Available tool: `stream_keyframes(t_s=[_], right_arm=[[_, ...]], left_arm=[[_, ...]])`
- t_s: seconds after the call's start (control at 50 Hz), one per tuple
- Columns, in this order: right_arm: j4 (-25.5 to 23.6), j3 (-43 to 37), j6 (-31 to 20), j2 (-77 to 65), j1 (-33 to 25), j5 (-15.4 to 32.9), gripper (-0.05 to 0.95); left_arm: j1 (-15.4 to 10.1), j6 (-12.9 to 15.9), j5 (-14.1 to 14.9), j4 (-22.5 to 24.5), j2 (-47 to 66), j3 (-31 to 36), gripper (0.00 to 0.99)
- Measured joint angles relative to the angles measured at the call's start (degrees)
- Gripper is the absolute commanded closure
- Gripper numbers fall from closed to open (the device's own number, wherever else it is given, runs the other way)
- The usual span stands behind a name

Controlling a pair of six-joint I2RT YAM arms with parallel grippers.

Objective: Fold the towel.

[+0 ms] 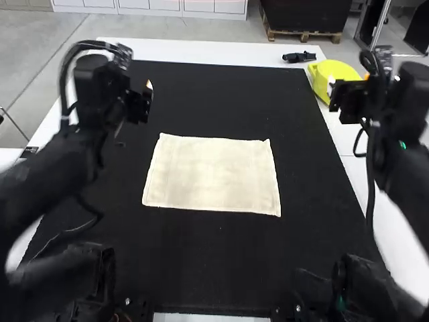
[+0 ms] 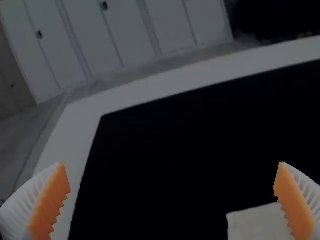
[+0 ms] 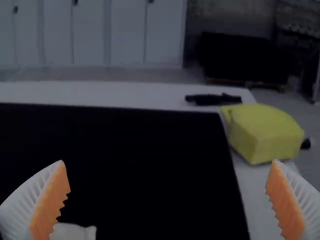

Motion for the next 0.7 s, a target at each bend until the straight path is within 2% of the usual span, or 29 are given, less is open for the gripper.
stream_keyframes(t_s=[0.16, 0.24, 0.36, 0.44, 0.54, 0.7], right_arm=[[-5.5, 6.8, -5.5, 17.2, 9.7, 6.3, -0.01], [-6.4, 8.4, -7.3, 21.3, 14.0, 8.8, -0.01], [-7.4, 11.2, -8.9, 25.6, 17.2, 11.3, -0.01], [-8.0, 14.4, -9.0, 30.6, 18.2, 12.7, -0.01], [-8.9, 17.9, -8.0, 37.0, 18.5, 14.0, -0.01], [-11.3, 22.0, -5.3, 45.3, 20.5, 16.6, -0.01]], left_arm=[[-0.1, 3.7, -1.0, -3.6, 14.1, 5.2, 0.036], [-0.3, 4.4, -2.2, -4.5, 16.7, 7.0, 0.038], [-1.0, 4.7, -4.2, -4.5, 20.1, 9.7, 0.039], [-2.4, 3.5, -5.4, -6.3, 24.3, 12.2, 0.038], [-4.0, 0.6, -5.9, -10.1, 29.9, 14.3, 0.038], [-4.8, -4.6, -6.4, -14.0, 37.1, 17.2, 0.038]])
